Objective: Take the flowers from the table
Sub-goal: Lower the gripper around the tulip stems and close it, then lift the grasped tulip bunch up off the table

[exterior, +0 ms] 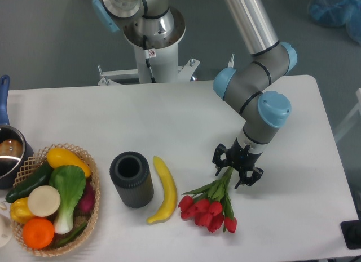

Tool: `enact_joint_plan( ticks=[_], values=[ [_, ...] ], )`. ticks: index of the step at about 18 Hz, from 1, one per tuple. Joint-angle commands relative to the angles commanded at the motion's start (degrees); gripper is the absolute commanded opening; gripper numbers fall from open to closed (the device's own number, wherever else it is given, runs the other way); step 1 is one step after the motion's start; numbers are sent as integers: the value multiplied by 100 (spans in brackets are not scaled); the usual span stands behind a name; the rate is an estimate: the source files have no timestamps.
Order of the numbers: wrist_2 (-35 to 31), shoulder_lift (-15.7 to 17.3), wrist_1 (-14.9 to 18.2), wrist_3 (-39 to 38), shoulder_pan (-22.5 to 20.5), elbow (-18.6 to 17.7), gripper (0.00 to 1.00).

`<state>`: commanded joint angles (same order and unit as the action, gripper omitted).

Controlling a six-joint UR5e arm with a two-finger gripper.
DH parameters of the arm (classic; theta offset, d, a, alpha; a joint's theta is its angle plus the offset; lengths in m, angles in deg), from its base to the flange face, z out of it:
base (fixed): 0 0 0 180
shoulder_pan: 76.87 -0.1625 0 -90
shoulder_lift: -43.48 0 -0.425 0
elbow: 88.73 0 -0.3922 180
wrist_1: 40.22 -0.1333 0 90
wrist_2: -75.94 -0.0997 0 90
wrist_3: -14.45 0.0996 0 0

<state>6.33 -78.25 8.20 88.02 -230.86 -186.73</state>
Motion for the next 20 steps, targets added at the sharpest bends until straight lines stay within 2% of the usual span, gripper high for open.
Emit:
enact_joint_plan(
  ticks=[6,11,20],
  values=[
    [0,0,0,9,-9,-9,54],
    [9,0,0,0,-9,-26,40],
    [9,35,0,9,-26,-18,30]
  ],
)
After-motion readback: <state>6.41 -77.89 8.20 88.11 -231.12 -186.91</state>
